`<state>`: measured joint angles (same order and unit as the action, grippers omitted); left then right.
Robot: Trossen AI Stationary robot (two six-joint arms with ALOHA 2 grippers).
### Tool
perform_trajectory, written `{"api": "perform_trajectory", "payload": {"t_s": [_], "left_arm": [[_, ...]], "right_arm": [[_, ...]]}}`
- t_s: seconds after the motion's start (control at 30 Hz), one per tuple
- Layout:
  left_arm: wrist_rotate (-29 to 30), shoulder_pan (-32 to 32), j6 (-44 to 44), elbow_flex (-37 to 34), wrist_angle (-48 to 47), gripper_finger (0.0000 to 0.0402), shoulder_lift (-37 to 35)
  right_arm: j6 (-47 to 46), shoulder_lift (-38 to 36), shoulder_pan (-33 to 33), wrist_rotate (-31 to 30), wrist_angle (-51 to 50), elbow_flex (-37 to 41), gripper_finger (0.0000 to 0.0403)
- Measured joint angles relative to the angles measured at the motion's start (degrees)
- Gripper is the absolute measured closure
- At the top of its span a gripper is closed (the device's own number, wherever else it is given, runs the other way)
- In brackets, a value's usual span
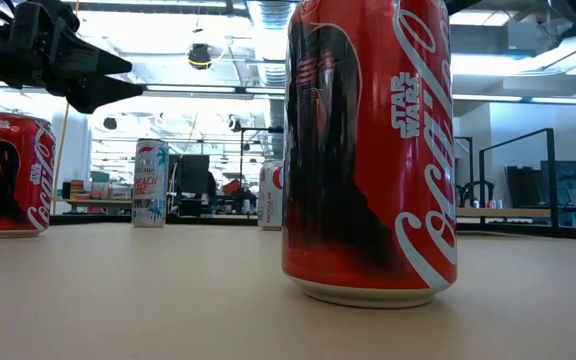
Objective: Place canned beverage on shelf
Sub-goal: Put the top white-blue soda can on the shelf, then put the top white-pink soda can on the shelf
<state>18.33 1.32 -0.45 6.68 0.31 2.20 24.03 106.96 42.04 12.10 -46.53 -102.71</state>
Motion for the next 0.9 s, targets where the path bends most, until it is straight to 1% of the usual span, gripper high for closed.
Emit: {"api": "perform_trajectory", "payload": {"t_s": [0.13, 0.23, 0.37, 0.5, 0.57, 0.7, 0.77, 0.9], "left_arm": [[0.0, 0.01, 0.0, 0.0, 0.01, 0.0059, 0.01], [0.0, 0.01, 0.0, 0.0, 0.01, 0.0059, -0.01], [0.0, -0.01, 0.22, 0.0, 0.01, 0.0059, -0.01], [0.0, -0.01, 0.22, 0.0, 0.03, 0.0059, -0.01], [0.0, -0.01, 0.22, 0.0, 0.03, 0.0059, 0.01], [0.0, -0.01, 0.24, 0.0, 0.03, 0.0059, 0.01], [0.0, 0.0, 0.24, 0.0, 0.03, 0.0059, 0.0], [0.0, -0.01, 0.26, 0.0, -0.59, 0.0059, -0.01]], "right_arm": [[0.29, -0.09, 0.0, -0.02, -0.27, -0.01, 0.0054], [0.27, -0.09, 0.0, -0.11, -1.11, -0.75, 0.0046], [-0.16, -0.13, -0.61, -0.22, -4.77, -5.5, 0.0046], [-2.01, -0.15, -3.49, -0.18, -9.99, -12.33, 0.0047], [-3.09, -0.26, -6.26, 0.27, -12.32, -15.54, 0.0047], [-4.23, -0.31, -14.29, 5.04, -14.71, -19.11, 0.0047], [-4.45, -0.31, -19.81, 6.69, -14.13, -19.25, 0.0047], [-3.13, 0.07, -31.42, 6.99, -12.22, -17.82, 0.0047]]}}
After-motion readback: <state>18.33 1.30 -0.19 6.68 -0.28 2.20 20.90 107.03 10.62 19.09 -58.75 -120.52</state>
